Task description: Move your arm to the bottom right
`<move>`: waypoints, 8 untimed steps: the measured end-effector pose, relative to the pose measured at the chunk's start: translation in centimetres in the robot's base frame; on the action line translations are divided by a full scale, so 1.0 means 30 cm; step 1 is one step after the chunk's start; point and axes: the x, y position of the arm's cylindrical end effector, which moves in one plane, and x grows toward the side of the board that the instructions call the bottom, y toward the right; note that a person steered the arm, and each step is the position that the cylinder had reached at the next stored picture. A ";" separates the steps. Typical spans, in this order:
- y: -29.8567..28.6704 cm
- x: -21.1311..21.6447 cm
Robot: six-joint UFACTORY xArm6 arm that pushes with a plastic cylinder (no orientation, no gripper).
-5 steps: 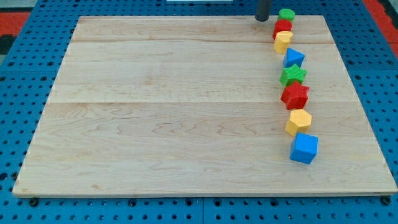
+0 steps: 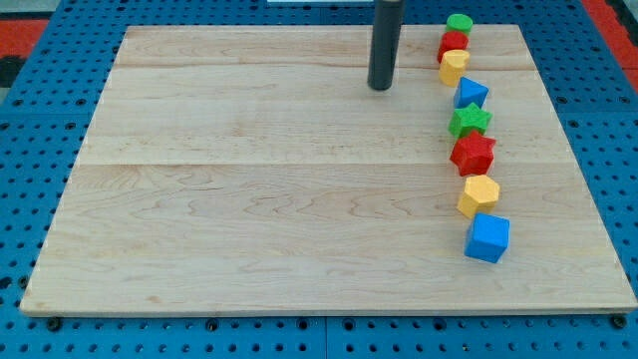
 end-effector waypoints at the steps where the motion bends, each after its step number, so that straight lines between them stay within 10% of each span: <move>1: -0.001 0.052; 6: -0.286 0.928; 8: -0.310 0.966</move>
